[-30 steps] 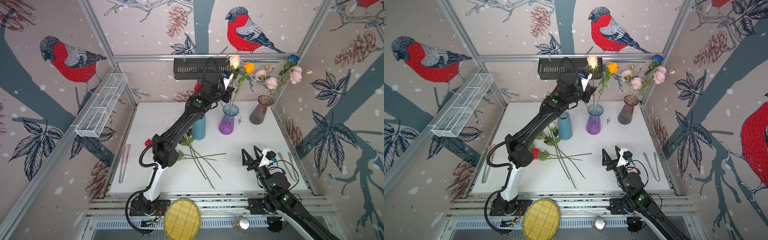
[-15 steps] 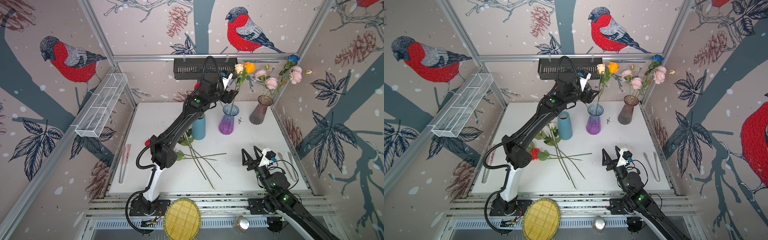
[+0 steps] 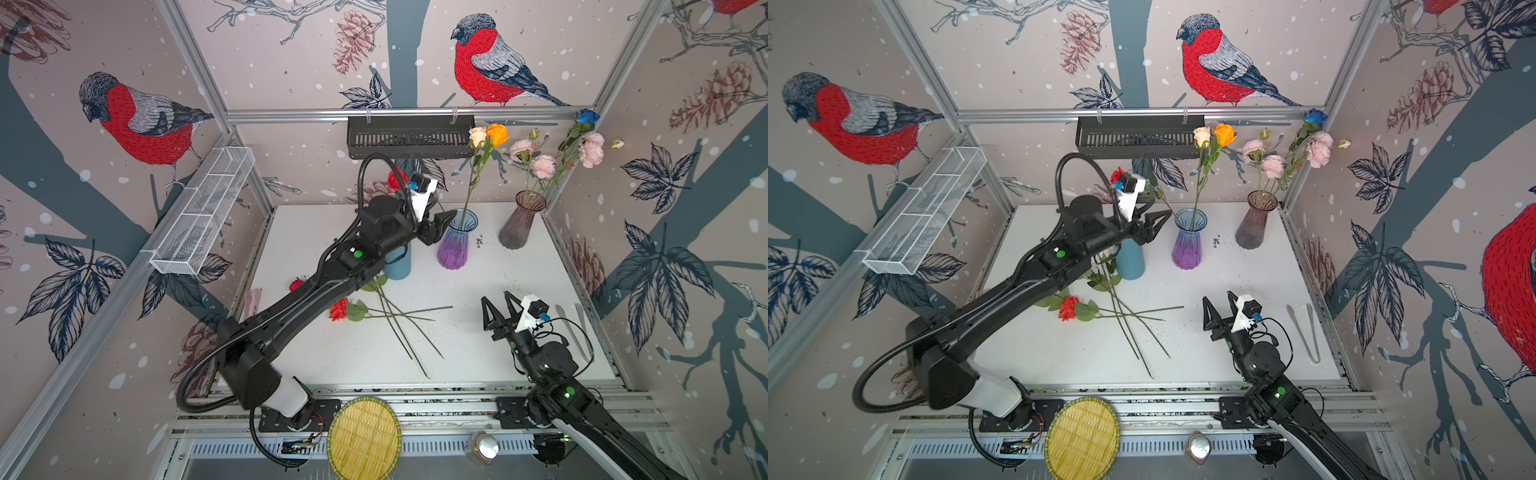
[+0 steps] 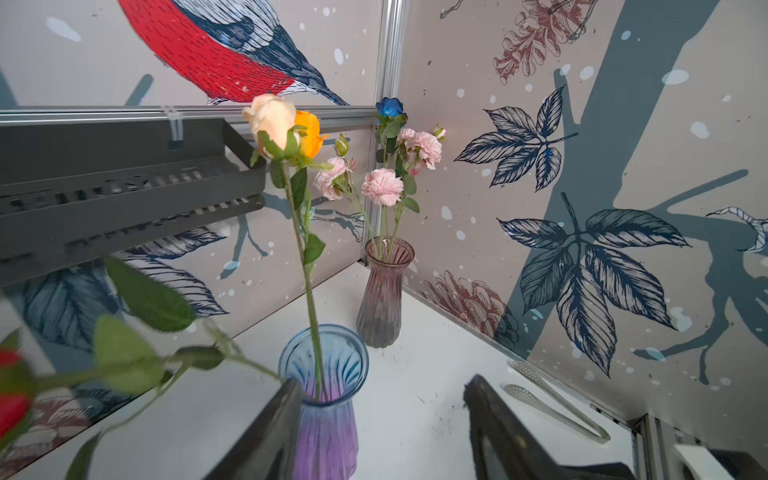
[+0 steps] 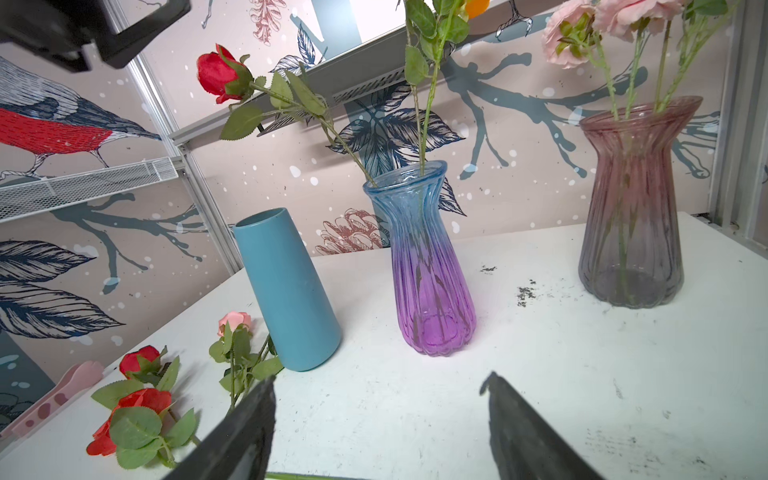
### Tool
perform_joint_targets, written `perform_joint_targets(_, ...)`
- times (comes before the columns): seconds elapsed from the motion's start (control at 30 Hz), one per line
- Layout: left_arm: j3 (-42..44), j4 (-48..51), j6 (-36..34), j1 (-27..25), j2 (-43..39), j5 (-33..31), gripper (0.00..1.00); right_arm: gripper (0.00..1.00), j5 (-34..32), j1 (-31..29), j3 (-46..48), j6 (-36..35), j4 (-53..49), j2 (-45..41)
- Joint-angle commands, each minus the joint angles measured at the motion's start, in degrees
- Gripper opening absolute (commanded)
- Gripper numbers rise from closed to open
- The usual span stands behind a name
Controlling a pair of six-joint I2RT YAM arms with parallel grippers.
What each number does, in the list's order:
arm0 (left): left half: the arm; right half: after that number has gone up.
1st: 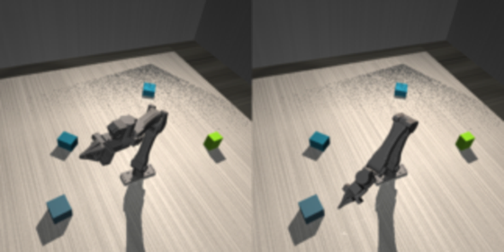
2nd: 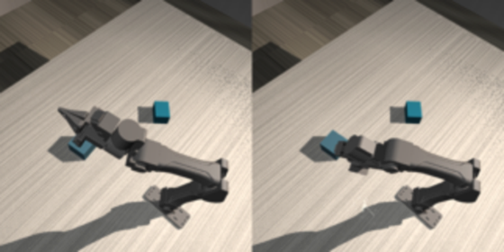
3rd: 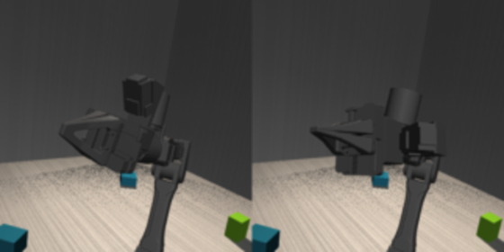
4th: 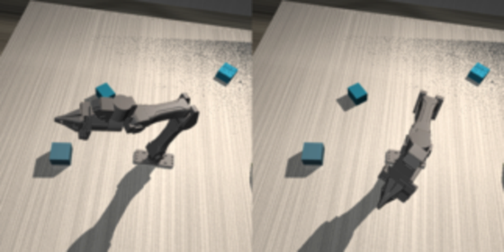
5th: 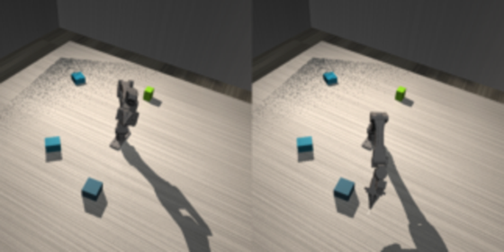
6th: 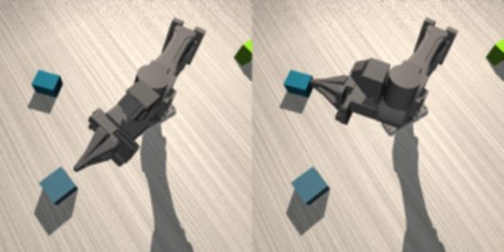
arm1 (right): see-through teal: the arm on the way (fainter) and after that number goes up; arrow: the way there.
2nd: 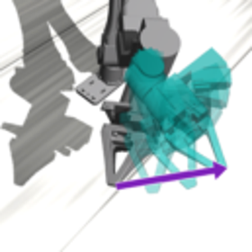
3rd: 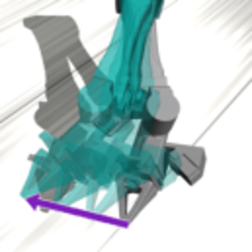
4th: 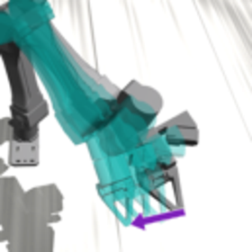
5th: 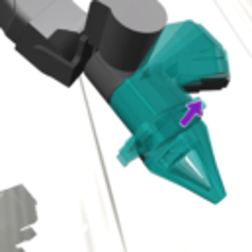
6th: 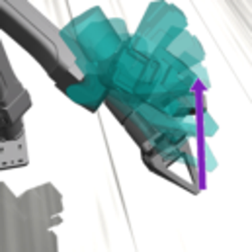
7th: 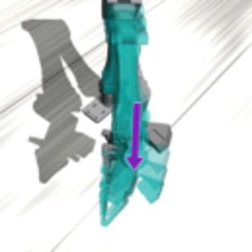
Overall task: Arrange the flowers into the vase
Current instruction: 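Open the left gripper and move both grippers back toward the loose roses, then close the right gripper on a pink rose stem and lift it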
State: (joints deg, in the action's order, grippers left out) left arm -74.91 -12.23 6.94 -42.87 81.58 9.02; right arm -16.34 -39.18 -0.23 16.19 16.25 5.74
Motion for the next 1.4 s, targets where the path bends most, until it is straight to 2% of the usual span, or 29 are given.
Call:
perform_joint_targets(0.0,11.3,-16.3,2.4,-0.1,-7.0,-7.0,0.63,0.76,3.5,0.0,5.6,-1.2,5.0,2.4)
perform_joint_targets(0.1,21.9,-18.2,3.7,0.2,-12.4,-9.7,0.63,0.73,6.2,0.0,5.2,-2.1,7.8,6.9)
perform_joint_targets(0.2,31.8,-21.5,5.3,1.0,-16.1,-9.7,0.63,0.68,9.0,-0.1,3.9,-3.1,10.0,12.8)
perform_joint_targets(0.43,48.3,-29.4,6.0,4.4,-17.5,-10.2,0.60,0.63,14.4,-2.3,-1.7,-3.4,13.7,30.0)
perform_joint_targets(0.5,51.3,-32.2,5.3,4.6,-17.2,-10.5,0.55,0.59,15.5,-4.2,-4.8,-2.9,14.2,37.1)
perform_joint_targets(0.53,52.8,-33.5,4.8,4.7,-16.7,-10.8,0.48,0.58,14.9,-6.0,-6.8,-2.7,14.3,41.1)
perform_joint_targets(0.6,54.5,-34.7,3.8,4.9,-15.4,-12.0,0.39,0.57,14.3,-9.8,-12.0,-3.4,13.2,49.6)
perform_joint_targets(0.7,51.7,-27.0,3.1,5.5,-16.9,-11.2,0.35,0.53,16.2,-14.6,-22.4,-5.0,8.6,62.5)
perform_joint_targets(0.8,53.1,-29.1,4.4,5.5,-18.3,-12.5,0.36,0.50,17.8,-17.7,-30.6,-6.8,8.1,73.7)
perform_joint_targets(0.93,58.6,-35.7,7.0,5.4,-22.1,-15.9,0.42,0.48,18.3,-17.6,-39.3,-5.8,6.3,83.7)
perform_joint_targets(1.03,60.8,-38.6,8.2,5.5,-23.7,-16.3,0.48,0.44,17.6,-17.3,-45.8,-6.5,1.2,90.1)
perform_joint_targets(1.2,59.4,-36.9,8.7,5.5,-23.6,-14.8,0.48,0.37,20.3,-14.6,-51.5,-5.8,-2.3,96.3)
perform_joint_targets(1.37,59.3,-37.3,10.2,5.4,-22.6,-13.8,0.49,0.37,22.7,-13.8,-56.2,-6.6,-5.4,101.1)
